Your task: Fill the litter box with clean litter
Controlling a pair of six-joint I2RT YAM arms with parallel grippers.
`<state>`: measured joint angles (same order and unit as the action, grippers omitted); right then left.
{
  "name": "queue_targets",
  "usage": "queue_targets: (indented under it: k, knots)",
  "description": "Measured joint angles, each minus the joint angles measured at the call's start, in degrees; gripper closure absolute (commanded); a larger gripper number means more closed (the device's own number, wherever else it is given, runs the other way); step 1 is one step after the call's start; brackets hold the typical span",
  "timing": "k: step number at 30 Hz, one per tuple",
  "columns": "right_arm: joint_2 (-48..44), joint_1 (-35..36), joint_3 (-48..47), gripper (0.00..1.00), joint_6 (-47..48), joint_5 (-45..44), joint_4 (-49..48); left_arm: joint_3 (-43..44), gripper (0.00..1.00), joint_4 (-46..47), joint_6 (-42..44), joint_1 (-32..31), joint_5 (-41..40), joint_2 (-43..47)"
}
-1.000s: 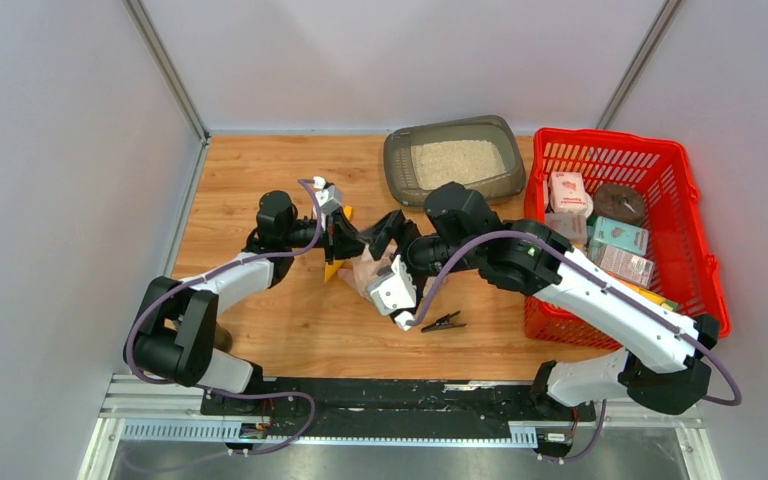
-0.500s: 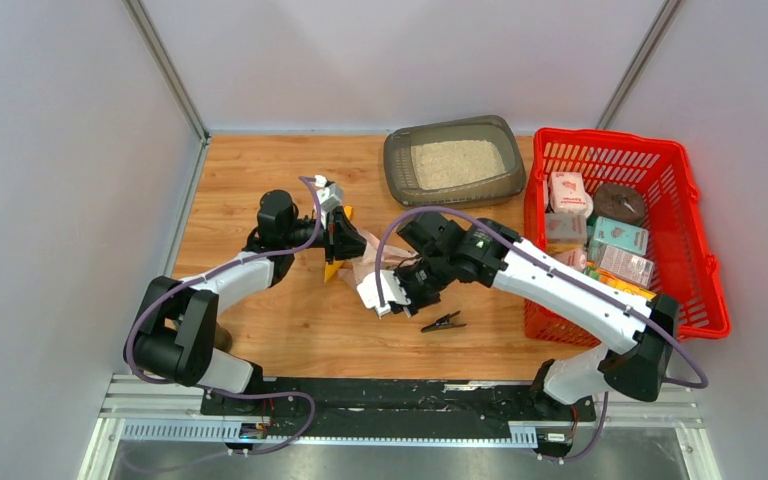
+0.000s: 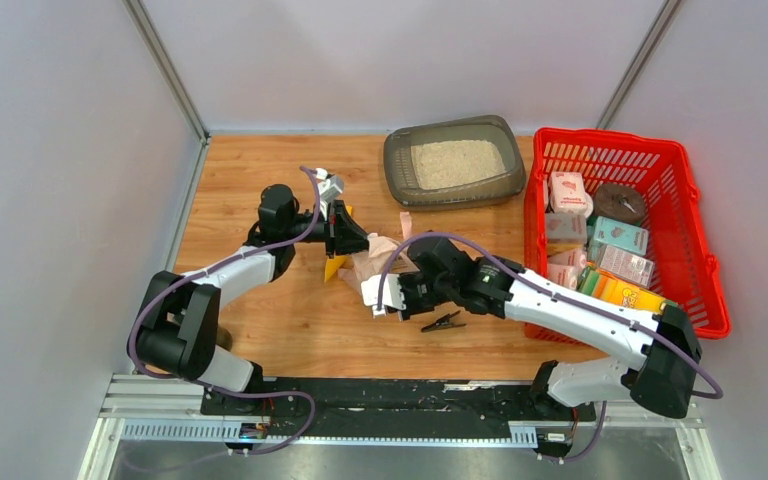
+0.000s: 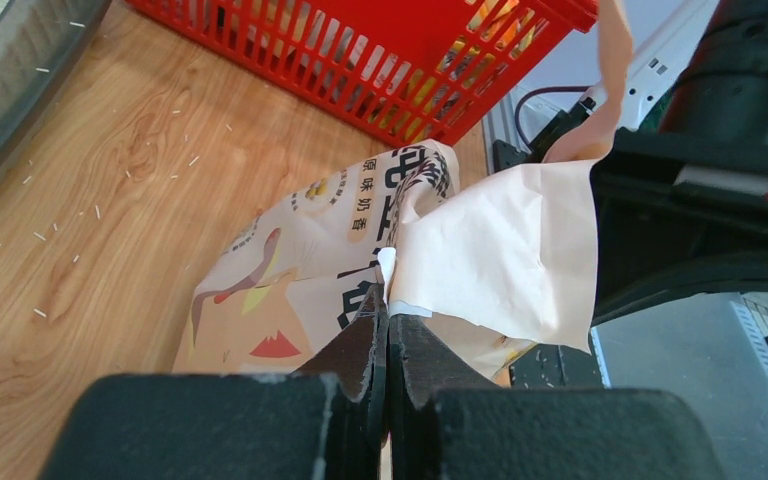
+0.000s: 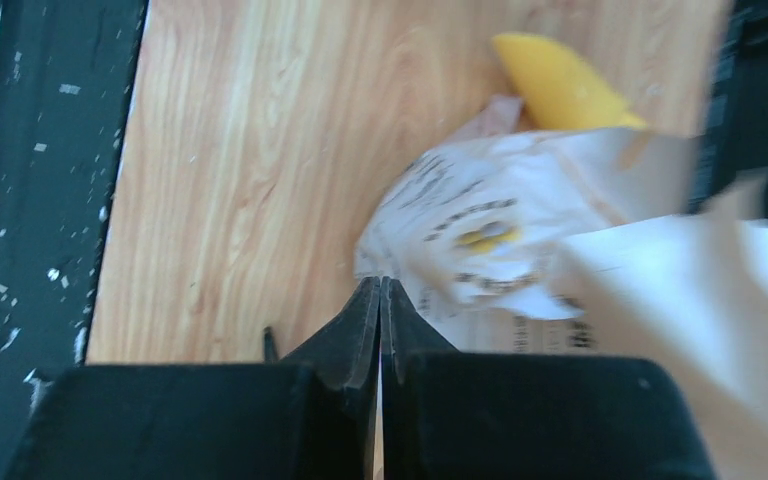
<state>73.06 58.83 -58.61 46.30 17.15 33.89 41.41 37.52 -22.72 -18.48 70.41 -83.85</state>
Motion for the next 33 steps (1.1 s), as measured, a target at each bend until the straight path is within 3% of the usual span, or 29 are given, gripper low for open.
queue_targets:
  k: [4,9,15,23,33]
  knots:
    - [-1.0,0.5,-5.4,0.95,1.0,-0.9,2.2,0.0,1.00,0.0,-0.7,0.0,-0.4,0.0]
    - [-9.1,5.1,-8.2,0.93,3.1,-2.1,11.3,1.3,1.00,0.0,-1.8,0.0,-0.6,-1.4]
    - [-14.4,7.9,-4.0,0.97,2.8,-0.6,18.8,2.2,1.00,0.0,-3.8,0.0,-0.9,-2.3]
    - [-8.3,6.6,10.9,1.00,-4.3,-14.9,5.3,2.2,1.00,0.5,-6.8,0.0,-0.9,-2.6]
    - [-5.8,-8.7,-0.9,0.96,-8.0,-23.8,-4.5,2.1,1.00,3.5,-9.2,0.1,-2.2,-3.9]
